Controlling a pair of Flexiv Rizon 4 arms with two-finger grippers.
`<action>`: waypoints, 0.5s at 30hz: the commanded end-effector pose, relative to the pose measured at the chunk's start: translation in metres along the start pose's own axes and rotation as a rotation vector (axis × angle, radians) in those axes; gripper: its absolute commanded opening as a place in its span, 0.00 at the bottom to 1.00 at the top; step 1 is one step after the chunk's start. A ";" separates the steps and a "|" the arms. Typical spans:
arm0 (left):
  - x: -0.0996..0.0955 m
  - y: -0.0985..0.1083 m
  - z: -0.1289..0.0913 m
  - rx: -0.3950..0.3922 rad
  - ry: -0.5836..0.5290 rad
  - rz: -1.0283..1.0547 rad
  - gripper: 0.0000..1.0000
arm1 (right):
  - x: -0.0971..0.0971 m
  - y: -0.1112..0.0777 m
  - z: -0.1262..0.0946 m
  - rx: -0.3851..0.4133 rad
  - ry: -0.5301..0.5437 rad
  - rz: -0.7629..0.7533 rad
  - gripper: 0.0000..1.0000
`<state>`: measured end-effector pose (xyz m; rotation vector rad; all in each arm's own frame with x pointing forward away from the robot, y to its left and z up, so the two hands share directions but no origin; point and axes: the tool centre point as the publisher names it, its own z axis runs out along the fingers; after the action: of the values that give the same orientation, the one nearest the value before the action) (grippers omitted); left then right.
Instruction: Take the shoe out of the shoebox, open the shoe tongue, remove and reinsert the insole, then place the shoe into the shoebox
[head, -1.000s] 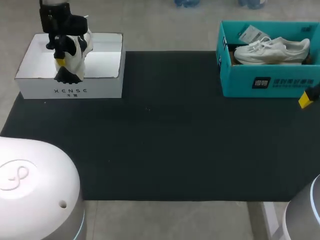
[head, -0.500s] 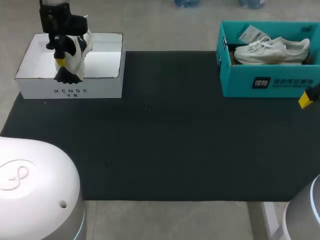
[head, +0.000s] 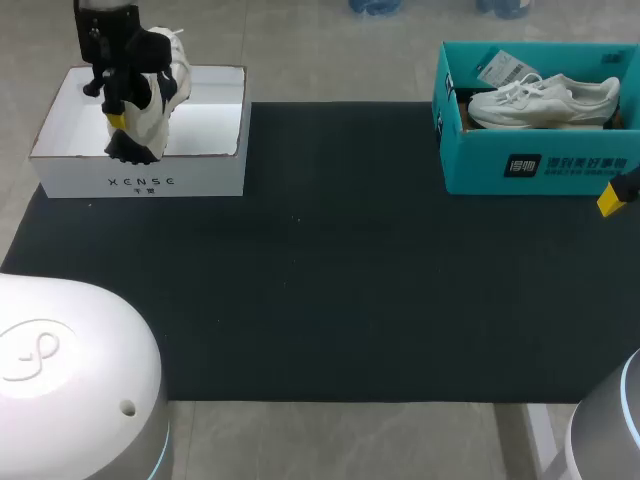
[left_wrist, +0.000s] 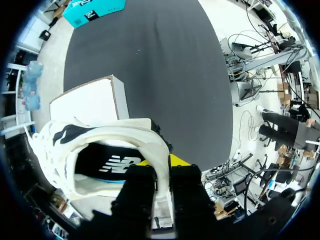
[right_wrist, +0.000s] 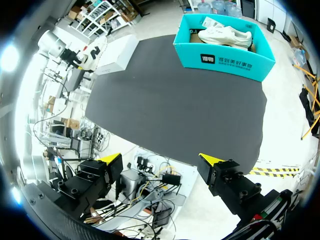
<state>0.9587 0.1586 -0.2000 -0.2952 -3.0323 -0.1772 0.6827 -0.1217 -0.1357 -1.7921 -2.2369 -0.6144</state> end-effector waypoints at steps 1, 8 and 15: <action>0.006 0.019 -0.008 -0.058 -0.072 0.395 0.00 | 0.000 0.002 0.000 0.003 -0.001 0.000 1.00; 0.010 0.042 -0.001 -0.123 -0.086 0.849 0.00 | 0.000 0.002 0.000 0.003 -0.001 0.000 1.00; 0.012 0.063 0.008 -0.167 -0.130 1.192 0.00 | 0.000 0.002 0.000 0.003 -0.001 0.000 1.00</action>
<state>0.9644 0.2140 -0.1996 -1.0574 -2.8713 -0.2549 0.6827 -0.1216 -0.1357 -1.7921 -2.2369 -0.6143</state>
